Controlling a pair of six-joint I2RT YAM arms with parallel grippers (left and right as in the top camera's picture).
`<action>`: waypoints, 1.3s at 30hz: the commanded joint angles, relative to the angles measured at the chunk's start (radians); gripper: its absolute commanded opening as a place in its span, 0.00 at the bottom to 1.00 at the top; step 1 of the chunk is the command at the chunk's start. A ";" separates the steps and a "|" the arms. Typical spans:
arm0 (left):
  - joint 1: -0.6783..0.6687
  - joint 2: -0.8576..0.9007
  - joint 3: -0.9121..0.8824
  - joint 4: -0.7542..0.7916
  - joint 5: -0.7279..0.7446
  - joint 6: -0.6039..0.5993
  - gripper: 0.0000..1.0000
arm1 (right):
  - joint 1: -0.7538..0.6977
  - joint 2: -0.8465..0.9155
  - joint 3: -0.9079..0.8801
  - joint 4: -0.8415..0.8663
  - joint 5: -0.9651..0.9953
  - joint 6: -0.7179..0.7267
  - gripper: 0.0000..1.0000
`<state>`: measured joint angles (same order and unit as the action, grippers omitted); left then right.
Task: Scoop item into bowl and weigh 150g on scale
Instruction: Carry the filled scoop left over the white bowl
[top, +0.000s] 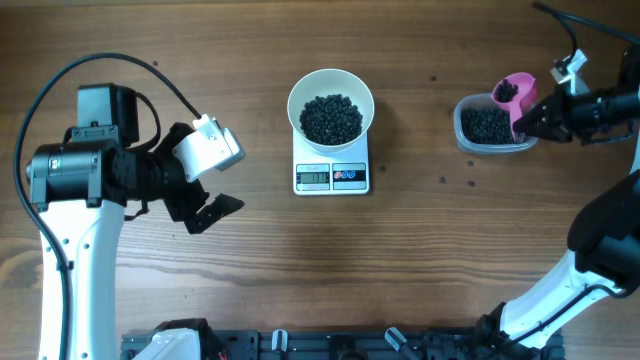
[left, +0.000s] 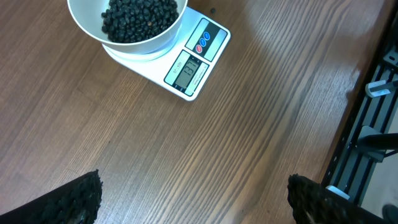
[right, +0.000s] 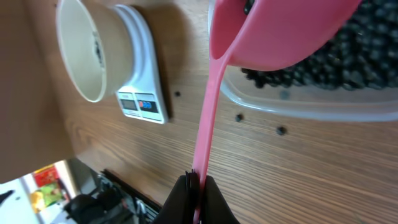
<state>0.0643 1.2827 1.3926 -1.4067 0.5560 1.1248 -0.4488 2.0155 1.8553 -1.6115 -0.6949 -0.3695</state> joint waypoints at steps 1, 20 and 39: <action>0.004 -0.010 0.019 0.000 0.022 0.020 1.00 | -0.004 -0.028 0.001 0.002 -0.166 -0.049 0.04; 0.004 -0.010 0.019 0.000 0.022 0.020 1.00 | 0.248 -0.030 0.002 0.002 -0.294 -0.076 0.04; 0.004 -0.010 0.019 0.000 0.022 0.020 1.00 | 0.601 -0.155 0.007 0.149 0.063 0.007 0.04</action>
<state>0.0643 1.2827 1.3926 -1.4067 0.5560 1.1248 0.0887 1.9003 1.8553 -1.5017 -0.7853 -0.3878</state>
